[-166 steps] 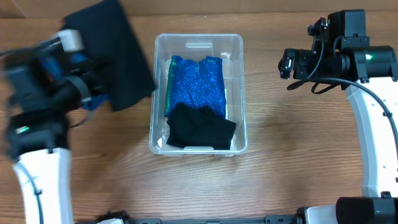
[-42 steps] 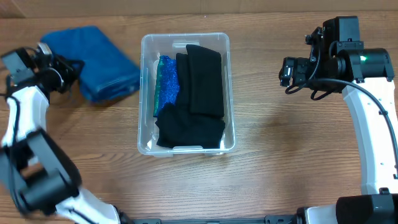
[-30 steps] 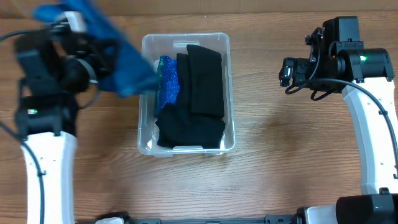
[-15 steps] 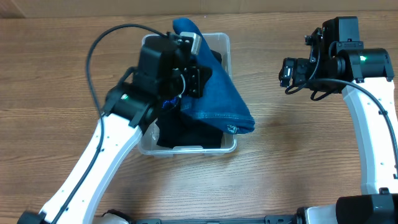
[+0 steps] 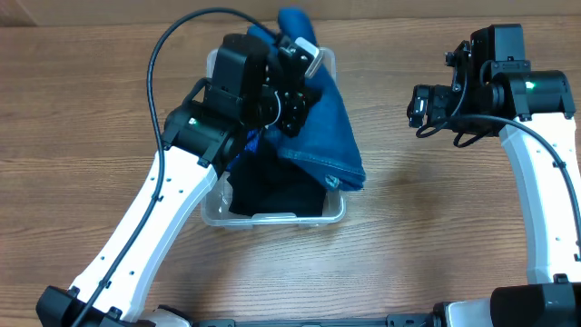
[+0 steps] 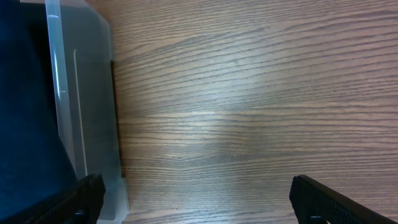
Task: Pack container
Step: 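Carry the denim towel over the bin and lay it on top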
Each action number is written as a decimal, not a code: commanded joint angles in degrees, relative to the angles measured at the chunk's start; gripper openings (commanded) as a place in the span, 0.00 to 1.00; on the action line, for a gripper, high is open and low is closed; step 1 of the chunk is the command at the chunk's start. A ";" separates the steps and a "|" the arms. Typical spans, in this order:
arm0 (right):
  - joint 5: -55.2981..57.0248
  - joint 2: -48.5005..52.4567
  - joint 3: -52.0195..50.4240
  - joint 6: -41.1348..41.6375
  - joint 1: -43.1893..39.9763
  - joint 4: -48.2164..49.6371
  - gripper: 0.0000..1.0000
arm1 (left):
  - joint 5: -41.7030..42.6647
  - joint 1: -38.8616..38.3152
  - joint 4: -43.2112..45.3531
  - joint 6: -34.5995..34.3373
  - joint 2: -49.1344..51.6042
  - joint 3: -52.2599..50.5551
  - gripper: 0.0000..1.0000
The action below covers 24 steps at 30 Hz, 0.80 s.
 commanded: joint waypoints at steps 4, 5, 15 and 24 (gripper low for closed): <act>-0.13 -0.70 -0.15 -0.13 -0.02 0.13 1.00 | 1.40 -0.31 2.19 8.76 1.25 4.96 0.04; -0.11 -0.70 -0.15 -0.13 -0.02 0.13 1.00 | 1.40 -0.24 1.81 8.74 2.21 4.96 0.04; -0.11 -0.70 -0.15 -0.13 -0.02 -0.07 1.00 | 1.01 4.13 -5.66 5.11 8.79 4.96 0.04; -0.11 -0.70 -0.15 -0.15 -0.02 -0.24 1.00 | 0.22 10.19 -20.09 4.33 8.72 4.98 1.00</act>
